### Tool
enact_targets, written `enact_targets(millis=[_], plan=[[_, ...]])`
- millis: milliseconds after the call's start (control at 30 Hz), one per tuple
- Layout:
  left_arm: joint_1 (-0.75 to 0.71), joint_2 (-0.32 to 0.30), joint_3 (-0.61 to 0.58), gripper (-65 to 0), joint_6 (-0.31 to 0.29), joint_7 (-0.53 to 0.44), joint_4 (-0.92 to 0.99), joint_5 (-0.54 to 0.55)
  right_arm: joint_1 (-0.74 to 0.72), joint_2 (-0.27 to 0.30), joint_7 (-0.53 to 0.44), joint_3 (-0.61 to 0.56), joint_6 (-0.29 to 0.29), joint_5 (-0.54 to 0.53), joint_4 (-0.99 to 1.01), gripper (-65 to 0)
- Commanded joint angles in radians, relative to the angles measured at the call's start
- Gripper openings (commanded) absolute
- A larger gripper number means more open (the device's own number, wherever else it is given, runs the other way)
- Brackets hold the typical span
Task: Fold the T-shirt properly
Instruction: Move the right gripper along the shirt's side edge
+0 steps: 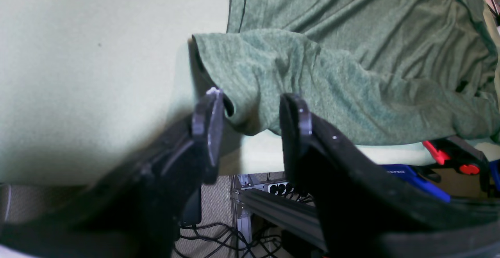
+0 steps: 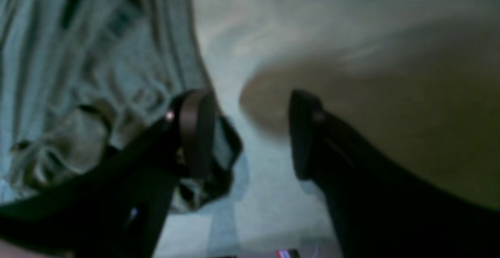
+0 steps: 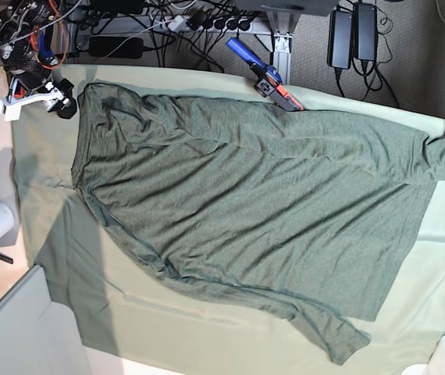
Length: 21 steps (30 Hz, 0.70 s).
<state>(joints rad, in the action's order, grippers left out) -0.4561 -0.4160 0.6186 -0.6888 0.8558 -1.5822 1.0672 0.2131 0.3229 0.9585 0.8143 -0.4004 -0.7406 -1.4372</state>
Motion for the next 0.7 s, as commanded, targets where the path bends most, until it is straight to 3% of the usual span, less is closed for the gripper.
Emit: enact_targets(millis=[0,400,667], plan=[[0.002,-0.019,0.009,-37.8,-0.009,-0.021,-0.014,0.020,-0.001,0.004,0.025,-0.003,-0.015,-0.005,-0.011,-34.0],[0.002,-0.019,0.009,-37.8,-0.009,-0.021,-0.014,0.021,0.040,-0.008,0.041,-0.130,-0.026,-0.017,-0.040,-34.0],[0.002,-0.019,0.009,-37.8,-0.009,-0.021,-0.014,0.029,0.111,-0.007,0.040,-0.137,-0.026,-0.005,-0.142,-35.0]])
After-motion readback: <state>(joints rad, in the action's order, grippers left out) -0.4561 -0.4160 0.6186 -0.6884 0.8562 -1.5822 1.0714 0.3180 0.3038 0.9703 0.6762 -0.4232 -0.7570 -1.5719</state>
